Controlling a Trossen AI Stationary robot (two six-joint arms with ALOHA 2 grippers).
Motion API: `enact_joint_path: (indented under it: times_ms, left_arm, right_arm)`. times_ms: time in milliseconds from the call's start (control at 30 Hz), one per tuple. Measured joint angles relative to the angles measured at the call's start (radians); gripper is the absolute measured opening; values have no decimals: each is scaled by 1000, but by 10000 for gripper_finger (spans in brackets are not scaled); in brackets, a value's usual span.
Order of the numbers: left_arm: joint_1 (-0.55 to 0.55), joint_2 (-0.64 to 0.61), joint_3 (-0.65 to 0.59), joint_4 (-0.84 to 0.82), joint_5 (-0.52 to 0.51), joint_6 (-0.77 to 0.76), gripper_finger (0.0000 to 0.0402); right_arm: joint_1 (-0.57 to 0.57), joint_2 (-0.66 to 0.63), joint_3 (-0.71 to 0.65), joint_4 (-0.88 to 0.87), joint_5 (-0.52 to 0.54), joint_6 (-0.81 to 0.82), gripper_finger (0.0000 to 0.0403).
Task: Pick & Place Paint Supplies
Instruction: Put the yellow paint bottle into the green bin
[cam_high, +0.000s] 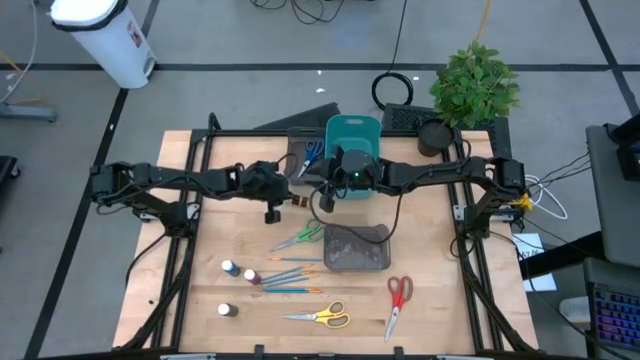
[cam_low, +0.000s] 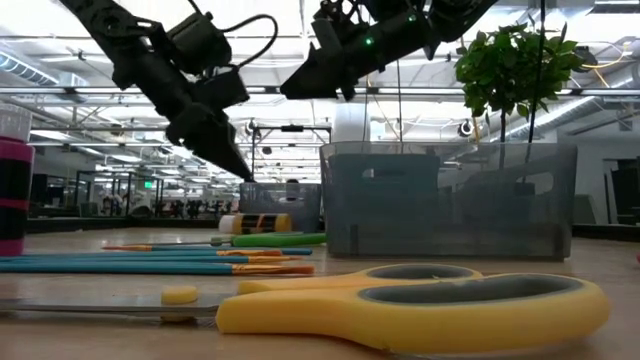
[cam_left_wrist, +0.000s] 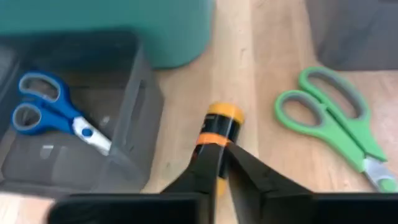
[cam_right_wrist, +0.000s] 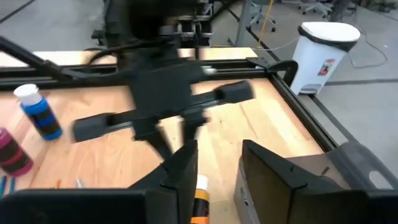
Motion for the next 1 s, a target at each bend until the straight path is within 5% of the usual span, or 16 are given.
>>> enact_joint_path:
  times_ms: [267, 433, 767, 1000]
  left_arm:
    - [9, 65, -10, 26, 13, 39, 199]
    - [9, 160, -10, 42, 7, 75, 241]
    - [9, 263, -7, 40, 28, 79, 233]
    - [7, 264, -8, 19, 49, 20, 167]
  right_arm:
    - [6, 0, 0, 0, 0, -15, 141]
    - [6, 0, 1, 0, -1, -14, 138]
    - [6, 0, 1, 0, 0, -14, 141]
    - [6, 0, 1, 0, 0, -14, 141]
